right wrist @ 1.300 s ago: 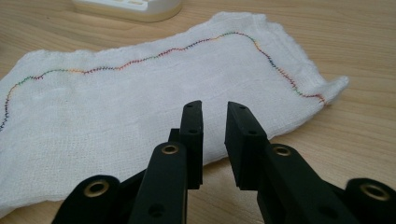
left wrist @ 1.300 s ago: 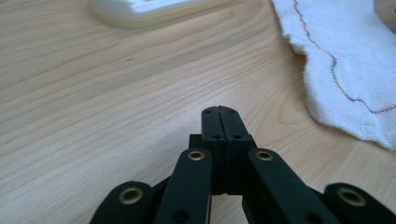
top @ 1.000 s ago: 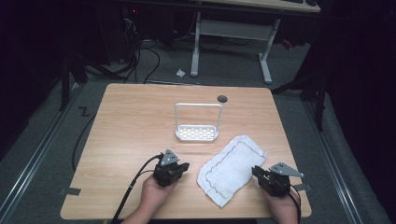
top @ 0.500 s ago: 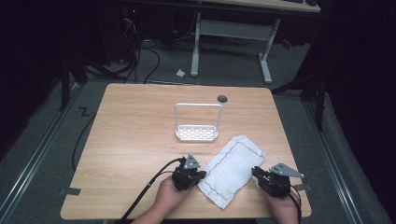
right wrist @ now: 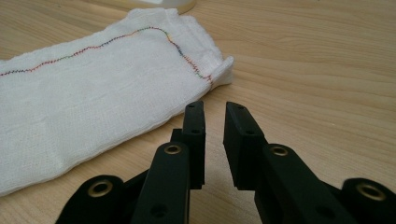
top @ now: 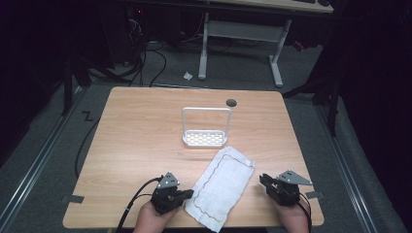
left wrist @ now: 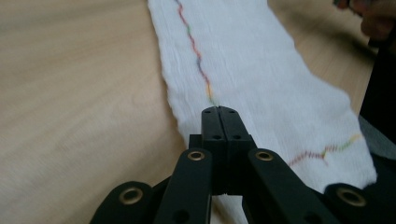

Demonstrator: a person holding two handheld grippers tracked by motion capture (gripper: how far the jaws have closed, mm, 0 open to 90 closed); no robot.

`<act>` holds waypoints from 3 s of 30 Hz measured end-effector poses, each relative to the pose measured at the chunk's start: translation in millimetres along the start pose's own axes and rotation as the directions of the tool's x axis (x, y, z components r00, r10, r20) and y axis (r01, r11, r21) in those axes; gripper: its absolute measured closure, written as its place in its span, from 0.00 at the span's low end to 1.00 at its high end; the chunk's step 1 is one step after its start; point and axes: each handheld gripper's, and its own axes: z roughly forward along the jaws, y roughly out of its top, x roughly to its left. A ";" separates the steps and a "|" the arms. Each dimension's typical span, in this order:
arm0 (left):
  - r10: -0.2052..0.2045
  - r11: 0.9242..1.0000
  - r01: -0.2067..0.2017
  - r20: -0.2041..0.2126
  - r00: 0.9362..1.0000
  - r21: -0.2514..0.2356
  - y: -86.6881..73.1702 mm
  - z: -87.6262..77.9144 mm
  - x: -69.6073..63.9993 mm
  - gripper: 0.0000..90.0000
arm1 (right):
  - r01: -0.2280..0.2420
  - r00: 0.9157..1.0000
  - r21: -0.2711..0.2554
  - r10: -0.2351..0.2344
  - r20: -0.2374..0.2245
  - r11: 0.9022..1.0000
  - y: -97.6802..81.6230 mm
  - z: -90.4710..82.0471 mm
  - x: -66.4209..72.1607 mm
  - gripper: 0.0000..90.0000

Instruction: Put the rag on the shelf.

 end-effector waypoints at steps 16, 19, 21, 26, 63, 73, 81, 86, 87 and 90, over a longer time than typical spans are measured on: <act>0.107 0.991 -0.104 -0.036 0.994 0.079 31.4 56.1 7.7 1.00 | 0.004 1.000 0.014 -0.004 -0.006 1.000 -2.3 1.4 3.7 0.87; 0.084 0.994 -0.082 -0.029 0.996 0.077 16.5 38.0 6.7 1.00 | 0.020 1.000 0.016 -0.020 -0.019 1.000 -1.1 3.9 8.0 0.88; 0.073 0.994 -0.071 -0.027 0.997 0.081 5.3 23.9 3.8 1.00 | 0.029 0.999 0.022 -0.028 -0.032 0.999 -0.3 5.9 13.4 0.88; 0.046 0.998 -0.045 -0.046 0.998 0.040 4.2 14.4 6.7 1.00 | 0.049 0.996 0.025 -0.047 -0.079 0.999 6.9 14.5 29.9 0.87; -0.004 1.000 -0.002 -0.280 0.960 -0.019 22.9 37.3 35.2 0.74 | 0.256 0.944 0.057 -0.237 -0.228 0.965 24.0 61.9 100.5 0.97; -0.031 0.999 0.027 -0.223 0.974 -0.021 28.3 43.5 39.8 0.86 | 0.242 0.947 0.060 -0.223 -0.232 0.968 23.6 61.6 98.1 0.97; -0.084 0.996 0.081 -0.165 0.983 -0.028 28.1 42.5 46.5 0.93 | 0.168 0.968 0.025 -0.160 -0.194 0.986 30.6 54.1 88.0 0.84; -0.084 0.996 0.081 -0.165 0.983 -0.025 28.0 42.1 46.6 0.93 | 0.123 0.982 0.027 -0.117 -0.146 0.992 36.1 60.9 84.4 0.77; -0.084 0.996 0.080 -0.165 0.983 -0.026 28.0 42.2 46.5 0.93 | 0.109 0.985 0.031 -0.103 -0.138 0.994 39.3 65.2 83.9 0.76; -0.088 0.996 0.085 -0.162 0.983 -0.027 28.0 42.1 46.9 0.93 | 0.090 0.990 0.059 -0.083 -0.117 0.994 45.4 75.2 85.6 0.77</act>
